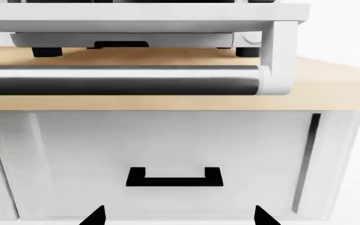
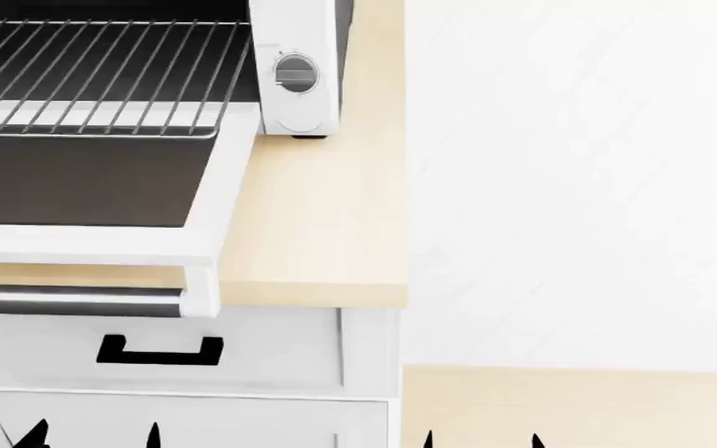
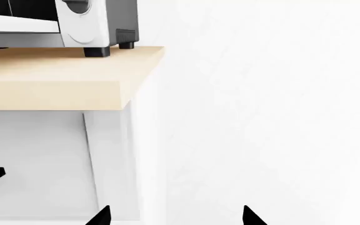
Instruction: Place the scone on the rack of the toaster oven.
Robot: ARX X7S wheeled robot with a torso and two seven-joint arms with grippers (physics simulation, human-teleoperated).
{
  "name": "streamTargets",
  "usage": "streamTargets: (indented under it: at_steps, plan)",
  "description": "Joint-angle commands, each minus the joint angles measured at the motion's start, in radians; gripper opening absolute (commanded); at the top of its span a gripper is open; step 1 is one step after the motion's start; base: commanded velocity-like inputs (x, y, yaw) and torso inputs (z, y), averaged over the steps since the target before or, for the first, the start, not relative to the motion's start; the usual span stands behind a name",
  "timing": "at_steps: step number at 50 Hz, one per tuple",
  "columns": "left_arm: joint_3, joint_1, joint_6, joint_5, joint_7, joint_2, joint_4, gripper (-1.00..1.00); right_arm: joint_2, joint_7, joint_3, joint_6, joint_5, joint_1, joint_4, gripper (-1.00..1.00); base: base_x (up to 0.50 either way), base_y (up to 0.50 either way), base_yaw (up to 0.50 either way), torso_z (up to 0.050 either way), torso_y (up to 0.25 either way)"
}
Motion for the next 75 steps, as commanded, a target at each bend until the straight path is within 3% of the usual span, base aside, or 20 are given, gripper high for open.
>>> streamTargets:
  at_steps: [1, 16, 23, 39, 48, 58, 75]
  plan:
    - [0.020, 0.002, -0.009, -0.013, -0.019, -0.016, 0.010, 1.00, 0.017, 0.034, -0.021, 0.017, -0.006, 0.007, 0.003, 1.00, 0.00, 0.00, 0.00, 0.000, 0.000]
    - [0.062, -0.005, -0.004, -0.058, -0.063, -0.054, 0.007, 1.00, 0.055, 0.079, -0.072, 0.015, 0.017, 0.020, 0.019, 1.00, 0.00, 0.00, 0.00, 0.000, 0.000]
    - [0.088, 0.038, 0.045, -0.095, -0.028, -0.083, 0.120, 1.00, 0.064, 0.093, -0.084, 0.035, 0.030, 0.016, -0.029, 1.00, 0.00, 0.00, 0.00, 0.014, 0.031]
    - [0.015, 0.079, -0.318, -0.184, -0.079, -0.207, 0.658, 1.00, 0.125, 0.066, -0.118, 0.248, 0.082, 0.009, -0.363, 1.00, 0.00, 0.00, 0.00, 0.050, 0.089]
    - [-0.044, 0.045, -0.481, -0.251, -0.115, -0.254, 0.826, 1.00, 0.182, 0.058, -0.131, 0.451, 0.078, 0.073, -0.529, 1.00, 0.00, 0.05, 0.00, 0.050, 0.090]
    - [-0.074, 0.043, -0.480, -0.258, -0.134, -0.267, 0.833, 1.00, 0.197, 0.041, -0.133, 0.518, 0.113, 0.086, -0.621, 1.00, 0.00, 0.50, 0.00, 0.050, 0.090]
    - [-0.062, 0.061, -0.465, -0.242, -0.149, -0.280, 0.809, 1.00, 0.195, 0.035, -0.138, 0.518, 0.149, 0.105, -0.600, 1.00, 0.00, 0.50, 0.00, 0.050, 0.100]
